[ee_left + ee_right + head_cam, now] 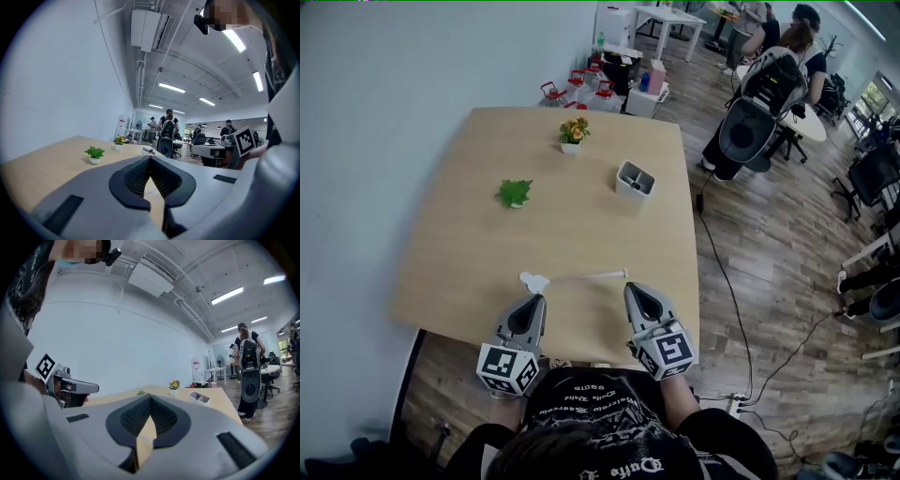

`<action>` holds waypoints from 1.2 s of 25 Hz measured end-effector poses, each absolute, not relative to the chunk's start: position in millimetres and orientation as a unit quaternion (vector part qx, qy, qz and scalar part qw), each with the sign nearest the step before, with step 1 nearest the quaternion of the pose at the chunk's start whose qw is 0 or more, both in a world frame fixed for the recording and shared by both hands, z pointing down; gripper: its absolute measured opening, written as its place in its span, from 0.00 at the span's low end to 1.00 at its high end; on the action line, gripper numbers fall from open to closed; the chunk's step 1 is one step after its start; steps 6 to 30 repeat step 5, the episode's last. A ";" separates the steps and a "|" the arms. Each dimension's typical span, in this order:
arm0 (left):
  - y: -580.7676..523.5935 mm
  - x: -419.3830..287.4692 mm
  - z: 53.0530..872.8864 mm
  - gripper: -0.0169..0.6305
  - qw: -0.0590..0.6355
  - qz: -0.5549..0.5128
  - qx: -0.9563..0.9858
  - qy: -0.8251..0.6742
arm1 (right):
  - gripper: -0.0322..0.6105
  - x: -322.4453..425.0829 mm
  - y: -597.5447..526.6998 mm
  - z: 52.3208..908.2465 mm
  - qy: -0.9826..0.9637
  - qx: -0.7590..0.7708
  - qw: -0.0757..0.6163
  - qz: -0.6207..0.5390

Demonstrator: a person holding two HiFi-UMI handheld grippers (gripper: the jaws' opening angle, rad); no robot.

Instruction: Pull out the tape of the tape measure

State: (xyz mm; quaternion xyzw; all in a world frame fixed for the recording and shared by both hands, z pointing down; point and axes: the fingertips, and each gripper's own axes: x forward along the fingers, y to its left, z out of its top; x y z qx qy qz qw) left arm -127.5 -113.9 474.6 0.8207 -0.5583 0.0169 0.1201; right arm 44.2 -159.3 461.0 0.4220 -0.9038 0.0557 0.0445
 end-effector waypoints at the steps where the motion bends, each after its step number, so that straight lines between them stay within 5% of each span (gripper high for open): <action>1: -113.6 -128.7 474.4 0.03 0.120 0.017 0.821 -0.559 | 0.05 43.5 -159.0 461.6 -0.903 0.423 0.046 0.054; 30: -111.6 -133.2 472.8 0.03 0.119 0.015 0.821 -0.559 | 0.05 40.4 -156.9 462.1 -0.902 0.425 0.051 0.052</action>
